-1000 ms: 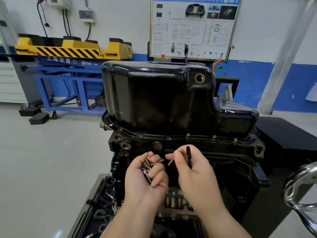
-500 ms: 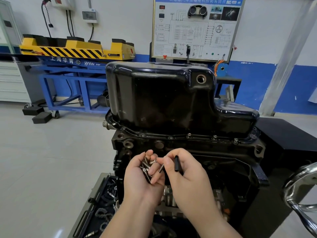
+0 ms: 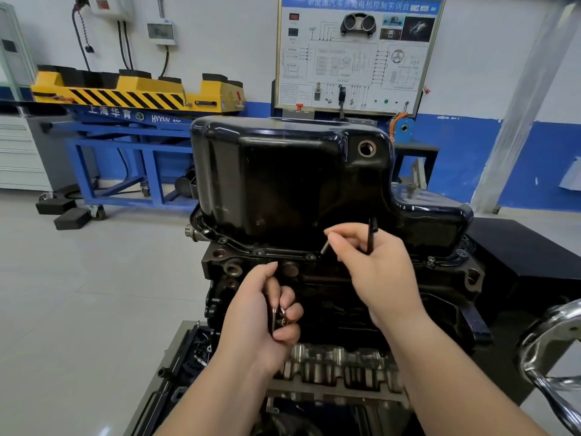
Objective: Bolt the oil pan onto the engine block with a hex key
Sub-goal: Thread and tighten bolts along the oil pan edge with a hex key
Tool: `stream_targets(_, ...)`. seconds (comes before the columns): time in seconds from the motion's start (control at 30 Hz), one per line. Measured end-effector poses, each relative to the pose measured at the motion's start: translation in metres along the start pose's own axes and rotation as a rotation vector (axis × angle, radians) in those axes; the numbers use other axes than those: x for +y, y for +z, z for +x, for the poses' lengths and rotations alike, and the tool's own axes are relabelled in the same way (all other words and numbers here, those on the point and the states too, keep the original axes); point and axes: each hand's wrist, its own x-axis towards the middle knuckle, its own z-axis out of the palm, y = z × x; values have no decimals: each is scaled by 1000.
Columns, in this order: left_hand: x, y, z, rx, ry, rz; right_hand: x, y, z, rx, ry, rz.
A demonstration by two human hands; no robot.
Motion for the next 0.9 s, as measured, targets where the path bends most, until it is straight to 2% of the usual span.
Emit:
stream_targets(0.17,20,5,5,39,286,284,8,5,15,-79,3,-39)
stream_targets(0.37,25,4,11,110,791,1023,13,9,7,-100,-66,-86)
stream_targets(0.43,22,5,11,105,892,1175,13,9,5,-113,-86,-98)
stream_targets(0.6,14,11,16,171,912,1332,14,9,4,-126,-101,-74)
stream_targets(0.9,14,18,22,186,836,1261,13,6,6,-149,-194,-261)
